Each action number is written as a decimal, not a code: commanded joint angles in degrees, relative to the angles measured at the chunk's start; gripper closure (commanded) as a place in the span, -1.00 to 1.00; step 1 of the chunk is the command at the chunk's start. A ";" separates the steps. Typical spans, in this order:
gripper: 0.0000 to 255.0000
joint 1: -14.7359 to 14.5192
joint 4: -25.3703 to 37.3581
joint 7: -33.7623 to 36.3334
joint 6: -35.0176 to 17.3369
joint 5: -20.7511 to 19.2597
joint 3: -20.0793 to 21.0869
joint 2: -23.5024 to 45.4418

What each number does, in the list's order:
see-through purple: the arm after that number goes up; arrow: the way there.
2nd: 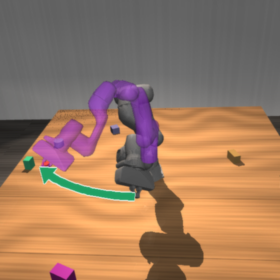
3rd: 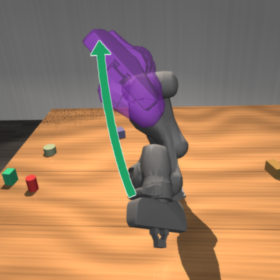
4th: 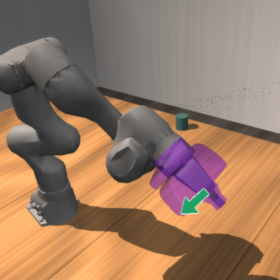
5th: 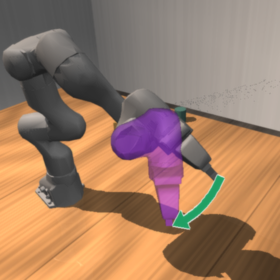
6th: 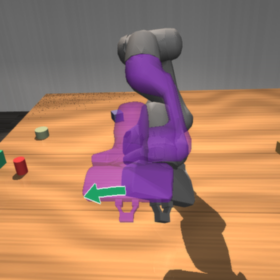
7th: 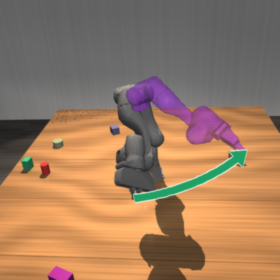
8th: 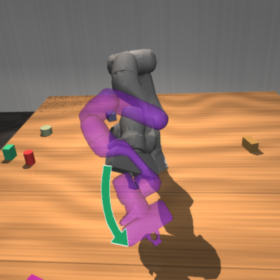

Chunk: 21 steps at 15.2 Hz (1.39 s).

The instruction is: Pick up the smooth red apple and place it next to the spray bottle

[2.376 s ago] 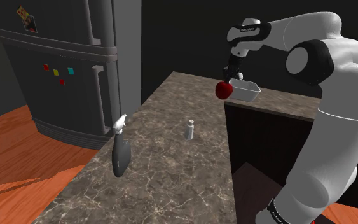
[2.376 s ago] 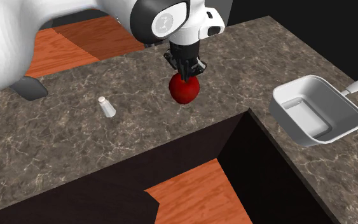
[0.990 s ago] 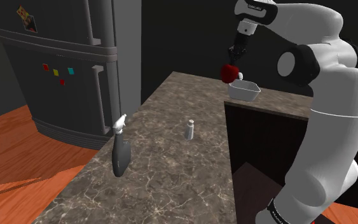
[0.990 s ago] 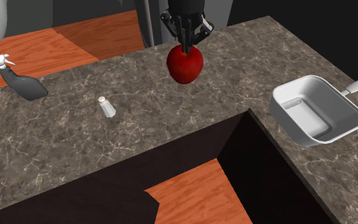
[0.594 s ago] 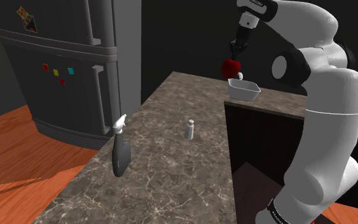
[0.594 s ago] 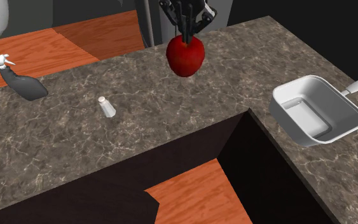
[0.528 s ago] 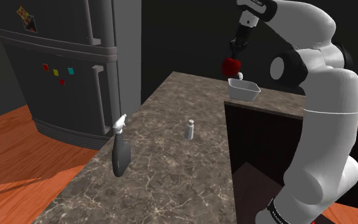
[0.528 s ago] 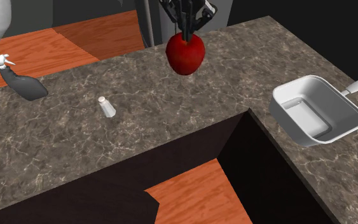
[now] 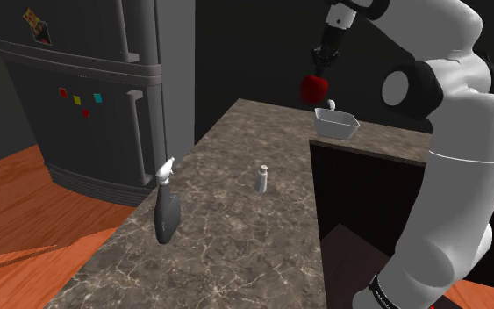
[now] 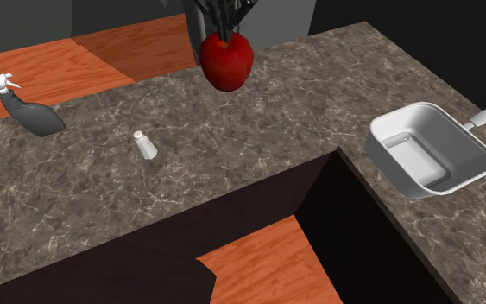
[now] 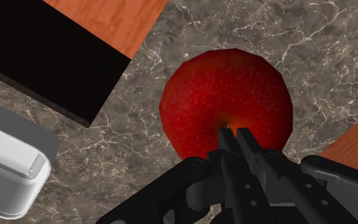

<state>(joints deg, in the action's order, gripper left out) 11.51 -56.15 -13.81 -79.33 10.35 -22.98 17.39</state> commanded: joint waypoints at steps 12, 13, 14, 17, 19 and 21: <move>1.00 -14.88 -24.59 19.11 -7.48 -10.09 8.15 -19.00; 1.00 -15.62 -25.49 20.61 -7.64 -10.46 8.96 -19.76; 1.00 -16.33 -26.29 22.09 -7.78 -10.78 9.78 -20.45; 1.00 -18.37 -28.17 26.52 -8.04 -11.56 12.24 -22.07; 1.00 -19.67 -29.02 29.43 -8.12 -11.93 13.89 -22.80; 1.00 -20.94 -29.55 32.32 -8.13 -12.22 15.53 -23.26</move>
<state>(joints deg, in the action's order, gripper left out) -8.90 -84.97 17.20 -87.10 -1.72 -8.14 -5.49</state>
